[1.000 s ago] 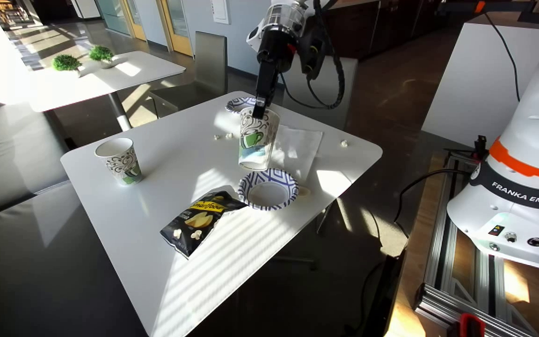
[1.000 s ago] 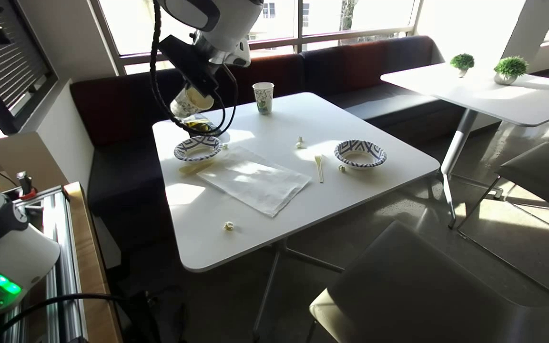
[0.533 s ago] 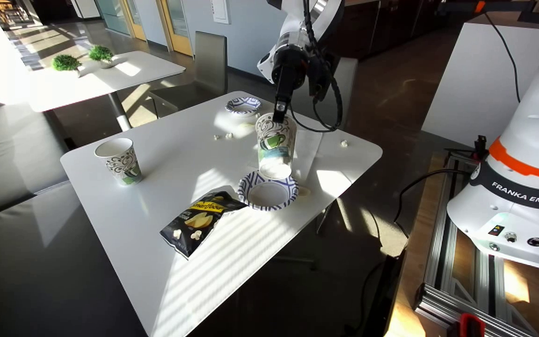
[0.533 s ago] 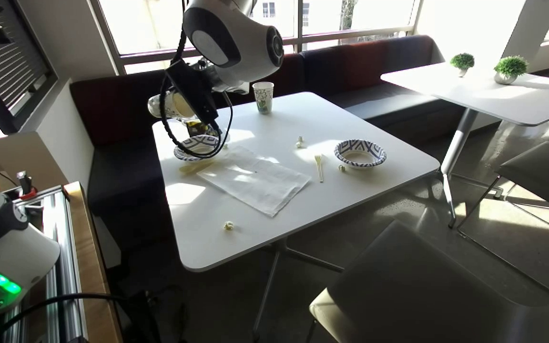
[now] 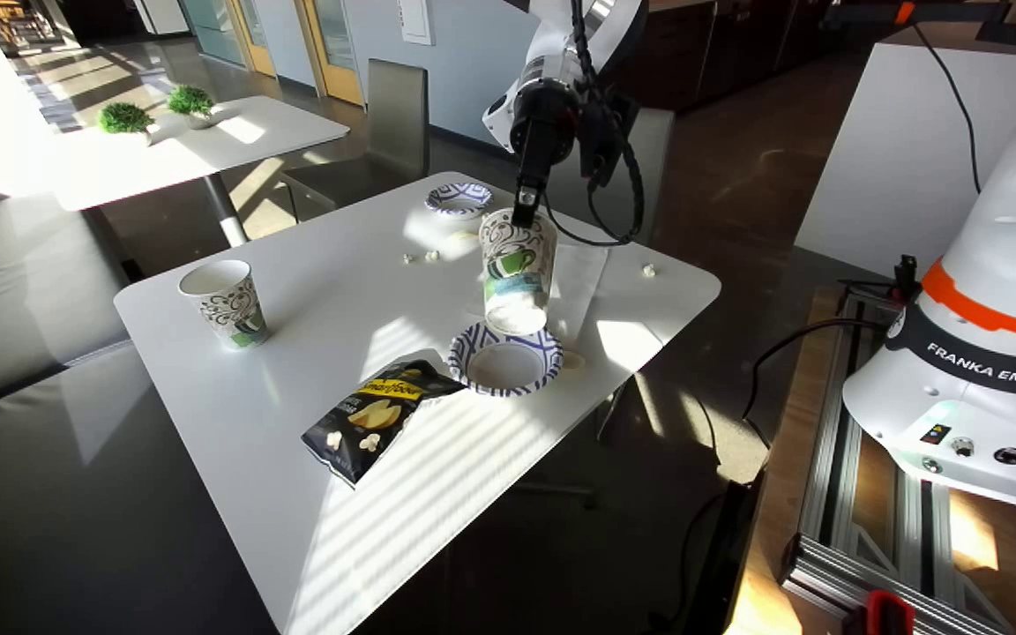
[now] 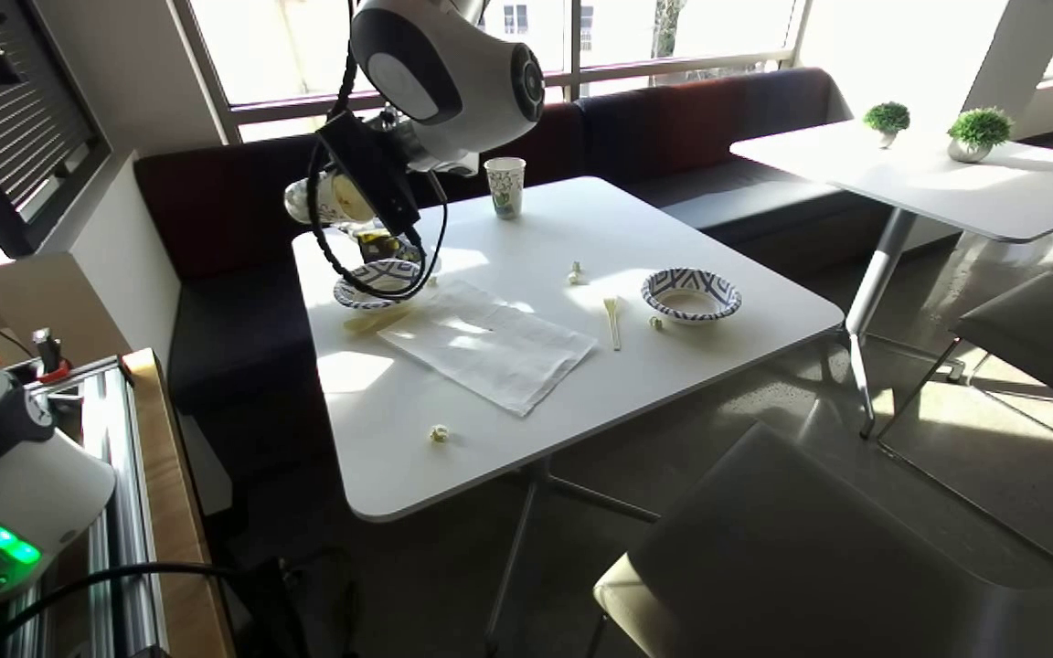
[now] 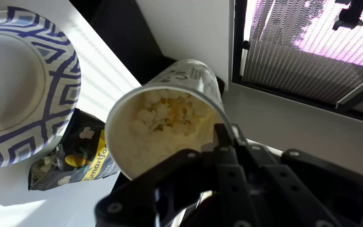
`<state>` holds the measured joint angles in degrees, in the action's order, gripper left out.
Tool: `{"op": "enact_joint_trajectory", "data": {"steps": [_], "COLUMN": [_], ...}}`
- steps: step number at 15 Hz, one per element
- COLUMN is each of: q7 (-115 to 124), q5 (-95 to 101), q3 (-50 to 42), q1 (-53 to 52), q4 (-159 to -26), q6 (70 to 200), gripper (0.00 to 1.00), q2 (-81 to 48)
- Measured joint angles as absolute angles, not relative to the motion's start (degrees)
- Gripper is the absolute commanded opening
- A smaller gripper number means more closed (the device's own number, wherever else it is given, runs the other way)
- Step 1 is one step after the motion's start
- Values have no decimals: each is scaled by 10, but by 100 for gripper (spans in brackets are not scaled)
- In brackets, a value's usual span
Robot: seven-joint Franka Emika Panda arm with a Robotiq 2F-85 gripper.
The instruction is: Pour the contents in the cup into the bowl
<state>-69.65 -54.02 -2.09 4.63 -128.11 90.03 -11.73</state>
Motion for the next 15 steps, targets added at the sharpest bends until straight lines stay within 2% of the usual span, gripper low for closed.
{"op": "enact_joint_trajectory", "data": {"steps": [15], "q7": [-785], "q5": [-631], "q3": [-26], "q1": [80], "q4": [-1243], "q6": [781], "gripper": [1], "q2": [-276]}}
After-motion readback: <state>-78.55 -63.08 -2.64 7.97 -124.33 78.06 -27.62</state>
